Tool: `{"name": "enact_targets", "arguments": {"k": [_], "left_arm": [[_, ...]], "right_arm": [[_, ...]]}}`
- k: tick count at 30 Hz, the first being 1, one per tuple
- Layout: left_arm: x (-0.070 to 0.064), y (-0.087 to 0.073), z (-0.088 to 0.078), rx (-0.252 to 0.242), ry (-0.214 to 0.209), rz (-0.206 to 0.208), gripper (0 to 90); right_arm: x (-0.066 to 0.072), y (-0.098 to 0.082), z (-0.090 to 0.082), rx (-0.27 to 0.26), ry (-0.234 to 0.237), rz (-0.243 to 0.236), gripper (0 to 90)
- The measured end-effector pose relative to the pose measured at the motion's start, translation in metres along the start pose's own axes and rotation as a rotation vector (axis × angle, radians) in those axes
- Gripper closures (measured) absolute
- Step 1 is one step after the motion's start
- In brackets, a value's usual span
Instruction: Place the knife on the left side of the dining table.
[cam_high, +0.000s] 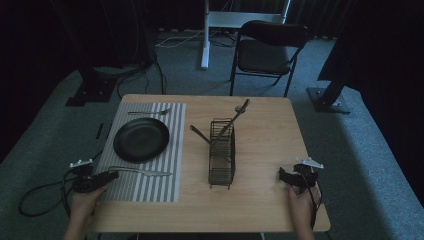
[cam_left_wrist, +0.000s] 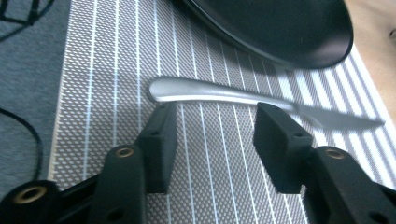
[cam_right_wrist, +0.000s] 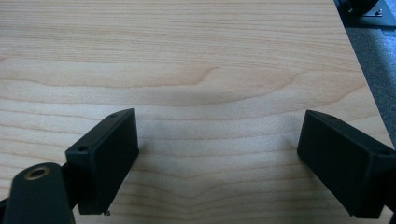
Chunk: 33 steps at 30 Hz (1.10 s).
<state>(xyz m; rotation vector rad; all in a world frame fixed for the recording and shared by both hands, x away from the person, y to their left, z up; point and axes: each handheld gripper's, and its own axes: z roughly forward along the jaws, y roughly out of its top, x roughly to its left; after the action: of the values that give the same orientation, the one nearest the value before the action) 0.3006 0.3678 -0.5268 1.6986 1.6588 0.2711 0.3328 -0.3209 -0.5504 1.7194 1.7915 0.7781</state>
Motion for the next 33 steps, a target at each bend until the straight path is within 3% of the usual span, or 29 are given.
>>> {"name": "enact_targets", "arguments": {"k": [3, 4, 5, 6, 17, 22, 23, 25, 28, 30, 33], "left_arm": [[-0.006, -0.004, 0.0, 0.0, 0.021, 0.036, 45.3], [-0.015, -0.011, 0.001, -0.004, 0.05, 0.082, 44.4], [-0.015, -0.011, 0.001, -0.004, 0.05, 0.082, 44.1], [-0.022, -0.015, 0.0, -0.015, 0.058, 0.109, 42.1], [-0.051, -0.03, 0.001, -0.072, 0.087, 0.216, 29.5], [-0.05, -0.032, 0.002, -0.098, 0.06, 0.199, 19.1], [-0.048, -0.034, 0.001, -0.12, 0.078, 0.187, 17.7], [-0.046, -0.035, 0.002, -0.111, 0.074, 0.183, 9.7], [-0.045, -0.038, 0.002, -0.103, 0.09, 0.188, 9.7], [-0.046, -0.04, 0.003, -0.102, 0.108, 0.188, 1.1], [-0.045, -0.041, 0.003, -0.097, 0.133, 0.176, 0.0]], "right_arm": [[0.0, 0.0, 0.0, -0.001, 0.0, -0.001, 11.5], [0.0, 0.0, 0.0, -0.001, 0.0, -0.001, 11.6], [0.0, 0.0, 0.0, -0.001, 0.0, -0.001, 11.6], [0.0, 0.0, 0.0, 0.0, 0.0, -0.001, 11.5], [0.0, 0.0, 0.0, -0.001, 0.0, -0.001, 11.6], [0.0, 0.0, 0.0, -0.001, 0.0, -0.001, 11.5], [0.0, 0.0, 0.0, -0.001, 0.0, -0.001, 11.5], [0.0, 0.0, 0.0, -0.001, 0.0, -0.001, 11.5], [0.0, 0.0, 0.0, -0.001, 0.0, -0.001, 11.6], [0.0, 0.0, 0.0, -0.001, 0.0, -0.001, 11.6], [0.0, 0.0, 0.0, -0.001, 0.0, -0.001, 11.6]]}}
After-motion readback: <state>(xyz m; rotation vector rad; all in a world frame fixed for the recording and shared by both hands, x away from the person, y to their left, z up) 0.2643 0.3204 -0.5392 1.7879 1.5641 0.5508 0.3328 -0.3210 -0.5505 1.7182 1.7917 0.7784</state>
